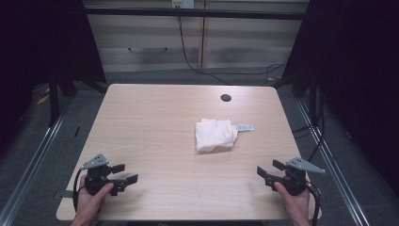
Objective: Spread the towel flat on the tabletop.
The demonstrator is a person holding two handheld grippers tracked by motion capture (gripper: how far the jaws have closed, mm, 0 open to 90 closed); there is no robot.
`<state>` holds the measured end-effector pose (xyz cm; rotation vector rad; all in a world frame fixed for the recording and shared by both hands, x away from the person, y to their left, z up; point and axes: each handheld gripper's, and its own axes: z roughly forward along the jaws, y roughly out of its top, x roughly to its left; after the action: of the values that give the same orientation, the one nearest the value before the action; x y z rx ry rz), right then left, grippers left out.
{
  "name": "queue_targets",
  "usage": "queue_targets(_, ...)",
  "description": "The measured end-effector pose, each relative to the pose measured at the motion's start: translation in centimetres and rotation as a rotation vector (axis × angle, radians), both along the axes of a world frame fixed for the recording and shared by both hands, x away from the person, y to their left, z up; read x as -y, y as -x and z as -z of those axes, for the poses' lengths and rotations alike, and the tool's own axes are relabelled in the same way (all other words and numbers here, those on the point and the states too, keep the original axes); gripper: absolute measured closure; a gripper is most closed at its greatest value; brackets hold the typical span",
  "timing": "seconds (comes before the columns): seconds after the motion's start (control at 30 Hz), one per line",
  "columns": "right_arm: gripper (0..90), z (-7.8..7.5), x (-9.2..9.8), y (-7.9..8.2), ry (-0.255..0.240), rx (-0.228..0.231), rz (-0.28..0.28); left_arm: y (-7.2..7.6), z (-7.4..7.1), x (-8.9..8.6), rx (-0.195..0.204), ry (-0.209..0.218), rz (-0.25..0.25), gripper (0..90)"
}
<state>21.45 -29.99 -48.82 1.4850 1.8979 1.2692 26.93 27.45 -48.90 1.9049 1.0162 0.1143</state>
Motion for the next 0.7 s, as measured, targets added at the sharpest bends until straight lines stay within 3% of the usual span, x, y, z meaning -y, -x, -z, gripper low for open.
queue_targets(0.3,28.3,-0.4,-1.0,-0.8,-0.02,-0.042,-0.073,0.1,0.1,0.1,0.001,-0.008,0.002,18.8)
queue_targets(0.4,36.5,-1.2,-2.0,-1.9,0.001,-0.05,-0.144,0.3,0.0,0.2,0.006,-0.006,0.011,19.5)
queue_targets(0.53,38.9,-2.2,-3.8,-4.3,0.013,-0.063,-0.219,0.3,-0.1,0.1,0.009,-0.007,0.007,19.5)
queue_targets(0.7,43.0,-3.7,-5.6,-9.0,0.041,-0.086,-0.282,0.3,-0.1,0.2,0.009,-0.003,0.016,19.5)
